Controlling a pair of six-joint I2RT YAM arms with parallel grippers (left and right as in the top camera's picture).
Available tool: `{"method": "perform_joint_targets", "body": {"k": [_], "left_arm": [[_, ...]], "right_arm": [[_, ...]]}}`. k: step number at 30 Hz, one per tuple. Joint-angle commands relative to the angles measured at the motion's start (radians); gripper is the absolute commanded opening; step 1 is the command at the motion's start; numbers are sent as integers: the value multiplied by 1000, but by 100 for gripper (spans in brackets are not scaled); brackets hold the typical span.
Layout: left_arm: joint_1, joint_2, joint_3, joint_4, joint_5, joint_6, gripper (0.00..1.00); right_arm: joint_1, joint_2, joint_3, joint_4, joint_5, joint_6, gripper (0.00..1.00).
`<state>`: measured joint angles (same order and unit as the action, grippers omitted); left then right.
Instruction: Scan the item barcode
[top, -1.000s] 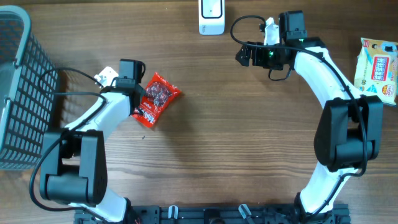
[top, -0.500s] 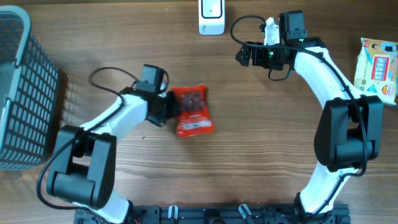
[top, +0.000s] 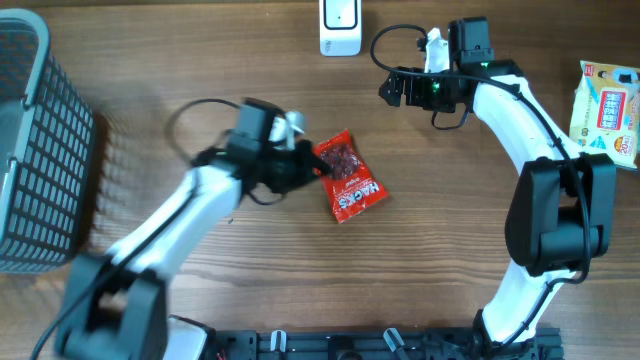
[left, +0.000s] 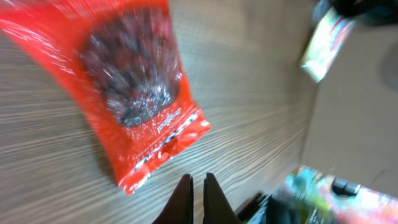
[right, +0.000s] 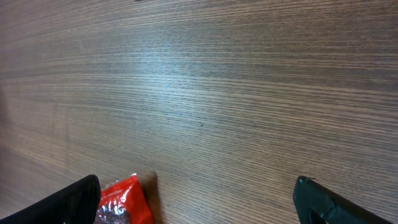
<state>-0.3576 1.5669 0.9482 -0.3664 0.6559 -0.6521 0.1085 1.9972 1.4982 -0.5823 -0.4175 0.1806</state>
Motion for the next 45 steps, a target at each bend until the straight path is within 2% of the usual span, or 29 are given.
{"method": "perform_joint_targets", "body": {"k": [1,2,4,5,6,7,10,14,17,20,21,23,24,26,28,30,33,36,41,45], "left_arm": [[136,-200,6,-79,-35,-6,13],[167,-235,6,-119,-85,-6,24],[208,-282,6,-208,-246,-7,56],[220,-290,6,-252,-339,-7,82],[223,-289,6,-293,-412,-7,97],[222,-282,5,-322,-457,-7,100],[222,-245,-3,-360,-468,-6,100],[222,-161,-31,-356,-467,-7,100],[222,-90,-41,-360,-459,-10,100],[220,-19,-41,-360,-437,-10,100],[220,-7,-42,-360,-437,-10,100],[220,9,-41,-346,-437,-10,100],[220,15,-42,-338,-437,-10,100],[220,27,-41,-329,-443,-11,100],[220,29,-42,-331,-465,-37,100],[220,31,-41,-338,-538,-137,100],[220,31,-41,-351,-584,-150,100],[227,31,-42,-388,-637,-188,100],[274,31,-41,-439,-647,-198,100],[332,31,-41,-462,-646,-198,100]], "right_arm": [[2,-4,-2,2,6,-13,100],[2,-4,-2,2,6,-13,100],[2,-4,-2,2,6,-13,100],[2,-4,-2,2,6,-13,100],[2,-4,-2,6,5,-8,100],[2,-4,-2,21,7,18,100],[2,-4,-2,74,7,86,100],[2,-4,-2,77,6,92,100],[2,-4,-2,77,1,216,100],[2,-4,-2,-33,-89,341,100],[7,-4,-2,-45,-154,299,100],[43,-4,-2,-79,-257,126,100],[73,-4,-2,-115,-212,78,100],[191,-4,-2,-219,123,23,100],[269,-4,-2,-261,311,21,100],[415,-4,-2,-288,535,22,100],[572,-4,-2,-286,754,21,100],[667,-4,-2,-270,864,19,100],[740,-4,-2,-266,771,6,100],[754,-3,-45,-222,821,5,100]]}}
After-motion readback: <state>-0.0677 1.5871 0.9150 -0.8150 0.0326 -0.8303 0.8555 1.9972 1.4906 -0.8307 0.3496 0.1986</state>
